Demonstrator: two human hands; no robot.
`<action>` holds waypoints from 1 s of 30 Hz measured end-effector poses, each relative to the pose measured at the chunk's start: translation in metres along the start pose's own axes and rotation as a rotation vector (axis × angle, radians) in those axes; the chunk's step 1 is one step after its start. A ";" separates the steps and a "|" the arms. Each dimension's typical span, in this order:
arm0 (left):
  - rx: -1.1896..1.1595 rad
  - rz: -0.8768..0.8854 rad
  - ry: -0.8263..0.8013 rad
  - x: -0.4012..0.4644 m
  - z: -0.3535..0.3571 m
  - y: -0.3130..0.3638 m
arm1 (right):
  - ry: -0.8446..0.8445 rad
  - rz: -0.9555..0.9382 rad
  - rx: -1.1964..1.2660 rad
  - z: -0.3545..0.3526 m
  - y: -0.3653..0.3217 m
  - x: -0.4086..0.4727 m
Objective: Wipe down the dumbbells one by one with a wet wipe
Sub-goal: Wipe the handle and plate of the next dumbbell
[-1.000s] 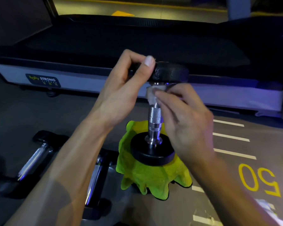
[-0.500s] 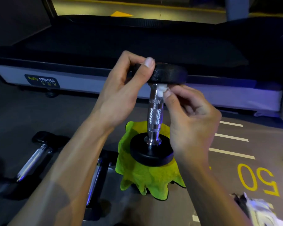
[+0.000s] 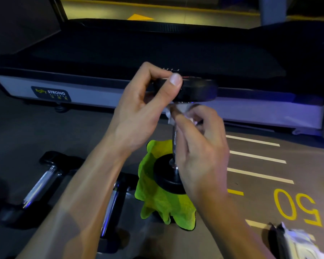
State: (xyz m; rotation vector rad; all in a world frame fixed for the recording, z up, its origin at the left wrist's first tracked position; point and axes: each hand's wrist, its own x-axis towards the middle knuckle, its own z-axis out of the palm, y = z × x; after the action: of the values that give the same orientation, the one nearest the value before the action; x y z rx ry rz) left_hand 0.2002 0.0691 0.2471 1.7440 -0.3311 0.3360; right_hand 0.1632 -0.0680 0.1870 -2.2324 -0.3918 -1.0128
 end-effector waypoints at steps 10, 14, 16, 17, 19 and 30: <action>-0.005 -0.023 0.013 -0.002 0.000 -0.001 | -0.149 -0.033 0.160 -0.006 0.010 -0.009; -0.025 -0.037 0.014 -0.001 0.000 -0.004 | -0.236 0.009 0.179 -0.023 0.019 -0.037; -0.031 -0.024 0.017 -0.001 0.001 -0.004 | -0.264 0.009 0.196 -0.028 0.018 -0.035; -0.032 -0.017 0.018 -0.001 0.002 -0.004 | -0.265 0.006 0.190 -0.029 0.018 -0.030; -0.037 -0.013 0.014 -0.001 0.004 -0.002 | -0.246 0.011 0.176 -0.027 0.017 -0.018; 0.032 -0.027 0.036 -0.012 0.007 0.004 | -0.431 0.218 0.192 -0.047 0.012 -0.036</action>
State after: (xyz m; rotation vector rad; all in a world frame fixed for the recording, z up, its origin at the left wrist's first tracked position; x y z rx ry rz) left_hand 0.1880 0.0618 0.2447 1.7704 -0.2776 0.3545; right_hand 0.1195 -0.1082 0.1780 -2.2474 -0.4002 -0.3608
